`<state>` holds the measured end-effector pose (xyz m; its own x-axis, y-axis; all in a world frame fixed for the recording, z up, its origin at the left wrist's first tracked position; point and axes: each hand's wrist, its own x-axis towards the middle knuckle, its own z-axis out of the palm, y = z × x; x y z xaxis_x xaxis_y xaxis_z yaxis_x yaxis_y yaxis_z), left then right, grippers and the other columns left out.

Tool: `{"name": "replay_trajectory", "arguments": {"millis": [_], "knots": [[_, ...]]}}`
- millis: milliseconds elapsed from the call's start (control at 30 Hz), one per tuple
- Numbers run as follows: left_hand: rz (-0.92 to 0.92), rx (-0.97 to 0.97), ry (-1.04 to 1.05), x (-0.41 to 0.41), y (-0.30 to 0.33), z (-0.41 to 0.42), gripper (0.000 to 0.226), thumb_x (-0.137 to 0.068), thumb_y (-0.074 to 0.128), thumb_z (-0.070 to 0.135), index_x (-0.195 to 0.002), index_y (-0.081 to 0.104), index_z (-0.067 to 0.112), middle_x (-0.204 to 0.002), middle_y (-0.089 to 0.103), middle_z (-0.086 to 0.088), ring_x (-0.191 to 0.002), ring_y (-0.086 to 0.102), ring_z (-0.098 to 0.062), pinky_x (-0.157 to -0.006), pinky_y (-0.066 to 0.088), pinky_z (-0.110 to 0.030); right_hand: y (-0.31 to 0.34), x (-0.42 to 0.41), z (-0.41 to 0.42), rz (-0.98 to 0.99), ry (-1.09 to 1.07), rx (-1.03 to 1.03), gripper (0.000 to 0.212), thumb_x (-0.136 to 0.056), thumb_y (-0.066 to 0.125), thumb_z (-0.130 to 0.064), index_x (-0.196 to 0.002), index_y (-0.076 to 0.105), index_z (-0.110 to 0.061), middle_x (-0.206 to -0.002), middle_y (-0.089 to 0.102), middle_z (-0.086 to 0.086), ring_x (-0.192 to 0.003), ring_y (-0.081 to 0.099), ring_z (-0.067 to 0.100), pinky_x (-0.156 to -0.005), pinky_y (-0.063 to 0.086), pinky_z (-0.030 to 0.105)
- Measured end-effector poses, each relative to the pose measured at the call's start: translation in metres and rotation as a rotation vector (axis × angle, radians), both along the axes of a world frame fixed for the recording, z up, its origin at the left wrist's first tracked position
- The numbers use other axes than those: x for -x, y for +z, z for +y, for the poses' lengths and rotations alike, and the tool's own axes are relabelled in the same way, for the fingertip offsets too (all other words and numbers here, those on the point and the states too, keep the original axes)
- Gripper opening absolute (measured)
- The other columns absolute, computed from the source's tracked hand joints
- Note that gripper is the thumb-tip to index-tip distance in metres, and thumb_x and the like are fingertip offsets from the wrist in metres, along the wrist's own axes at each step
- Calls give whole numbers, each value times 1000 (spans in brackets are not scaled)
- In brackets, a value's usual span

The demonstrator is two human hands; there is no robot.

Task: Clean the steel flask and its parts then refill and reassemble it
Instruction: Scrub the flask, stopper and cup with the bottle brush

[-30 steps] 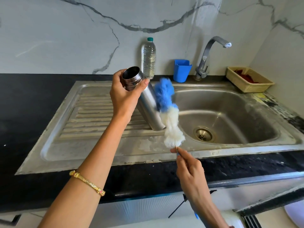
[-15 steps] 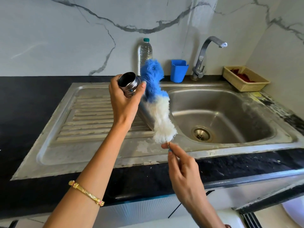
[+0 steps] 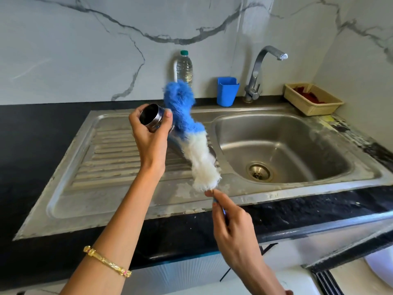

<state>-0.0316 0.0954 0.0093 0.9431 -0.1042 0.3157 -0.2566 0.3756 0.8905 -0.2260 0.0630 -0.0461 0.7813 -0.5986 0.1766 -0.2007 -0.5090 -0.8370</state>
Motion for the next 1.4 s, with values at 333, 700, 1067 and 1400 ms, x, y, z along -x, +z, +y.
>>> {"name": "replay_trajectory", "arguments": {"millis": [333, 700, 1067, 1400], "knots": [[-16, 127, -42, 3, -2, 3, 49, -76, 66, -10, -115, 43, 11, -100, 54, -2, -76, 59, 6, -75, 46, -13, 10, 7, -7, -25, 23, -63, 29, -97, 40, -15, -101, 58, -37, -40, 33, -3, -38, 25, 9, -45, 21, 20], [-38, 103, -69, 14, 12, -8, 42, -76, 69, -7, -102, 43, 12, -88, 51, 6, -66, 55, 11, -67, 45, -10, 5, 5, -6, -5, -52, -114, 27, -97, 40, -16, -99, 58, -35, -37, 36, -7, -38, 27, 7, -43, 21, 17], [-39, 126, -139, 5, 13, -11, 46, -69, 73, -7, -103, 51, 16, -93, 58, 6, -75, 59, 8, -75, 46, -13, 3, 5, -19, 23, -92, -109, 26, -97, 40, -12, -103, 62, -24, -35, 39, -9, -35, 31, 8, -41, 22, 16], [35, 69, -117, -1, 11, -3, 41, -69, 74, 0, -96, 51, 21, -91, 59, 8, -73, 58, 8, -77, 46, -15, -12, 4, -31, 114, -148, -124, 28, -97, 40, -14, -110, 64, -16, -48, 47, -14, -44, 42, 6, -52, 33, 20]]}}
